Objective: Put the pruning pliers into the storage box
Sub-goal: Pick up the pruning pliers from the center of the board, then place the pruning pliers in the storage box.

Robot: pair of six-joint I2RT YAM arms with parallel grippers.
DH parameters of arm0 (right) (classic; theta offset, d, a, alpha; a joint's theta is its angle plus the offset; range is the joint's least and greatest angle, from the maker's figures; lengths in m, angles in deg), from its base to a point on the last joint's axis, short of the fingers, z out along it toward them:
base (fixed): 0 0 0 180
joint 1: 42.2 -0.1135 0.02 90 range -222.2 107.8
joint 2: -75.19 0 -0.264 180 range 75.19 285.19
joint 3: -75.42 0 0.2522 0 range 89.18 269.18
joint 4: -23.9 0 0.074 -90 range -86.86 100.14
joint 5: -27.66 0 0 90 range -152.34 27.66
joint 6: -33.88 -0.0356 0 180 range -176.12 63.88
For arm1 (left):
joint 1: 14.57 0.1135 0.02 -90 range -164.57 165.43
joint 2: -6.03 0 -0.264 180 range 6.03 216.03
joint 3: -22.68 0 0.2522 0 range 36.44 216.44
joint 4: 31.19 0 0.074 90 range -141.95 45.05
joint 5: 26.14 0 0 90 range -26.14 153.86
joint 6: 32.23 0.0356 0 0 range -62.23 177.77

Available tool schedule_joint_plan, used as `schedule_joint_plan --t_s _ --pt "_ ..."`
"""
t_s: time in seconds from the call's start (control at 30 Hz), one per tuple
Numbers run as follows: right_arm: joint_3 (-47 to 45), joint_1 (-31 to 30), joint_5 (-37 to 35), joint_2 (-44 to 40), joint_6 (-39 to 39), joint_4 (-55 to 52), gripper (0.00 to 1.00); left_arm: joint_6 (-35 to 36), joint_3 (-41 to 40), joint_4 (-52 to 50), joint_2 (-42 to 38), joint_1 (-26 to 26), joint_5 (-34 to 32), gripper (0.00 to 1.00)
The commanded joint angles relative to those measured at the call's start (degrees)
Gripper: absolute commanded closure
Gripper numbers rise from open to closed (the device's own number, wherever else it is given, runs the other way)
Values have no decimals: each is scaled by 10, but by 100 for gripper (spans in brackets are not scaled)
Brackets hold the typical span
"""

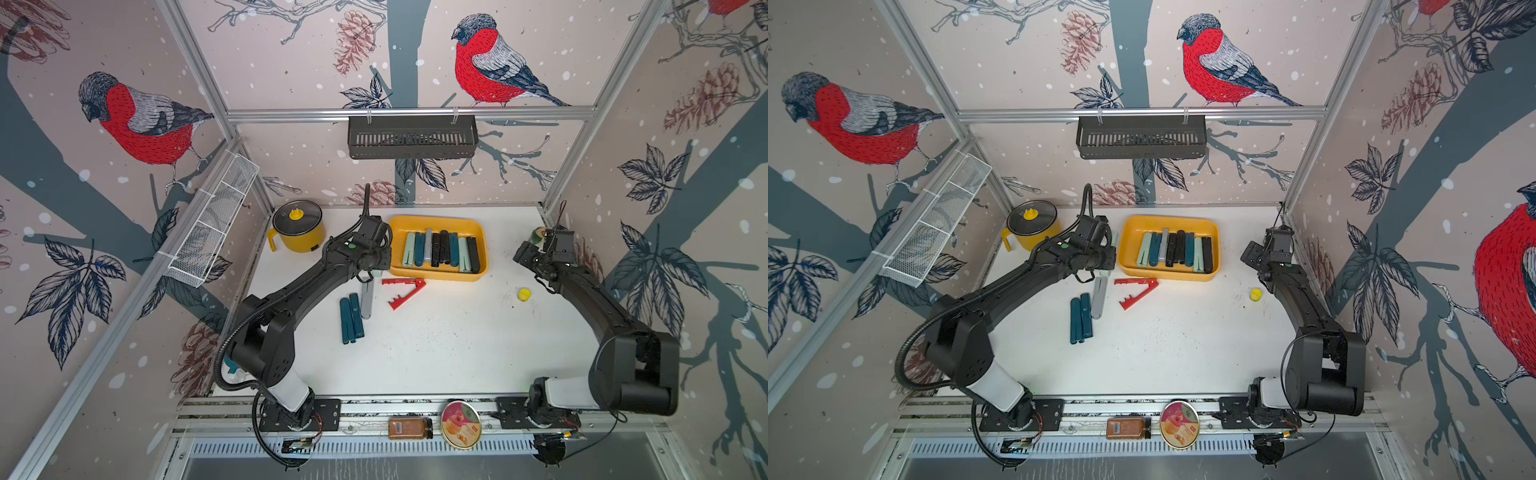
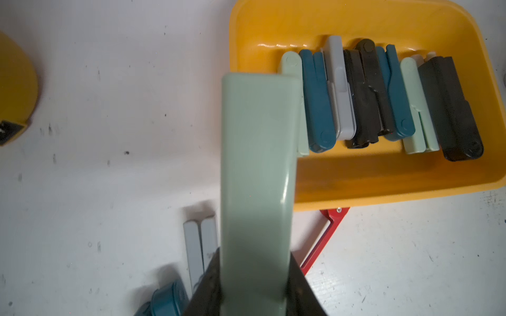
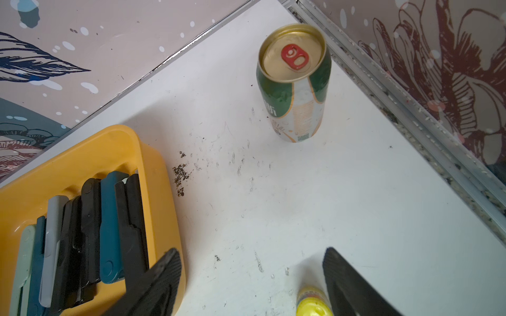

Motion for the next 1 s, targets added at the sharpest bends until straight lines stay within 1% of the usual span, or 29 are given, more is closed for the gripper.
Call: schedule_joint_plan --t_s 0.0,0.1,0.27,0.33,0.47,0.53,0.73,0.97 --pt "5 -6 -1 3 -9 5 18 39 71 -29 58 2 -11 84" --pt "7 -10 -4 4 -9 2 18 46 140 -34 116 3 3 84" --pt "8 -12 -7 3 -7 -3 18 59 243 -47 210 3 -3 84" --pt "9 -11 -11 3 -5 -6 18 63 278 -56 242 3 -1 84" --pt "10 -12 -15 1 -3 -10 17 68 332 -79 303 3 -18 85" --pt "10 -12 -16 1 -3 -10 17 69 351 -88 324 3 -20 85" --pt "12 -11 -15 4 -4 -10 17 59 367 -77 363 3 -36 85" --pt "10 -11 -20 1 -2 -12 17 38 397 -85 402 8 -21 83"
